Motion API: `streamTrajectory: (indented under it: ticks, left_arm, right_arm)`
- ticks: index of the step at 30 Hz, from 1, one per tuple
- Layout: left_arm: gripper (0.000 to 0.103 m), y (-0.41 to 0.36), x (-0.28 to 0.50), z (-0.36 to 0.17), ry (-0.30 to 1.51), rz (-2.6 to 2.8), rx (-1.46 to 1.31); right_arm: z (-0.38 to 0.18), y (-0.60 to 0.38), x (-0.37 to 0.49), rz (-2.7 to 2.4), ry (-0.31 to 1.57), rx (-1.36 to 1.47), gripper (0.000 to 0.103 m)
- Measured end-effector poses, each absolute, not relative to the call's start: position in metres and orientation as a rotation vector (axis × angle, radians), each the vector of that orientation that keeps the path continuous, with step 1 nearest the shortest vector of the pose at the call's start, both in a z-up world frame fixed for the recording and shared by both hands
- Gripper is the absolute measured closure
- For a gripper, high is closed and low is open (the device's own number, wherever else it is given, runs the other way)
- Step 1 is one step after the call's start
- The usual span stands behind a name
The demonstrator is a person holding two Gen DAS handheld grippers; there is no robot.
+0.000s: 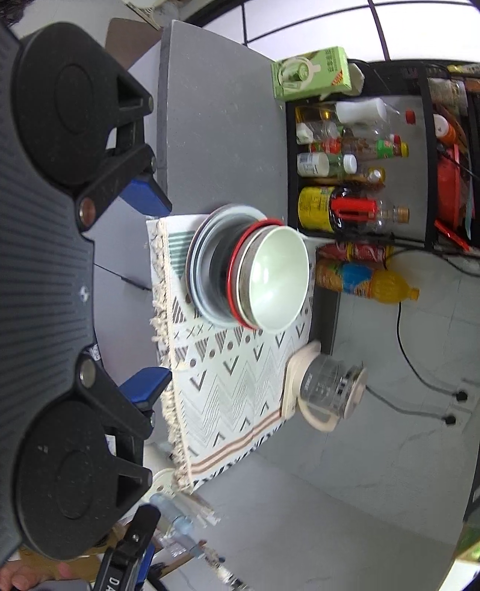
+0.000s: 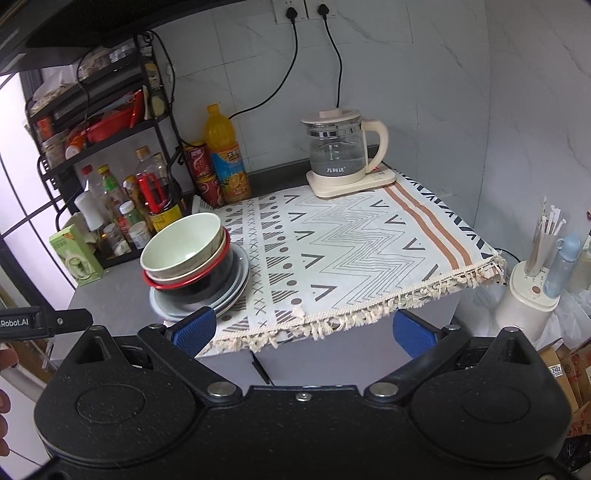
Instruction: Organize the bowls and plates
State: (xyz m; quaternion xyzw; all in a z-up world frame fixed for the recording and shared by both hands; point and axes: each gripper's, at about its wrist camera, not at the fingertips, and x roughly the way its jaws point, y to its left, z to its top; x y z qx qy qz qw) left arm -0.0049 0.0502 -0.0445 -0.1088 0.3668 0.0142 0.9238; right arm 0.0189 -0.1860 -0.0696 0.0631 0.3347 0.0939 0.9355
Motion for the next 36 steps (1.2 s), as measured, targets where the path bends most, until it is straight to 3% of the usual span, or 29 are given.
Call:
streamTrajectory:
  ticks: [36]
  left_arm:
    - [0.016,0.041,-0.042,-0.044,0.729,0.048,-0.213]
  right_arm:
    - [-0.067,-0.184,-0.020,0.233,0.668,0.124,0.000]
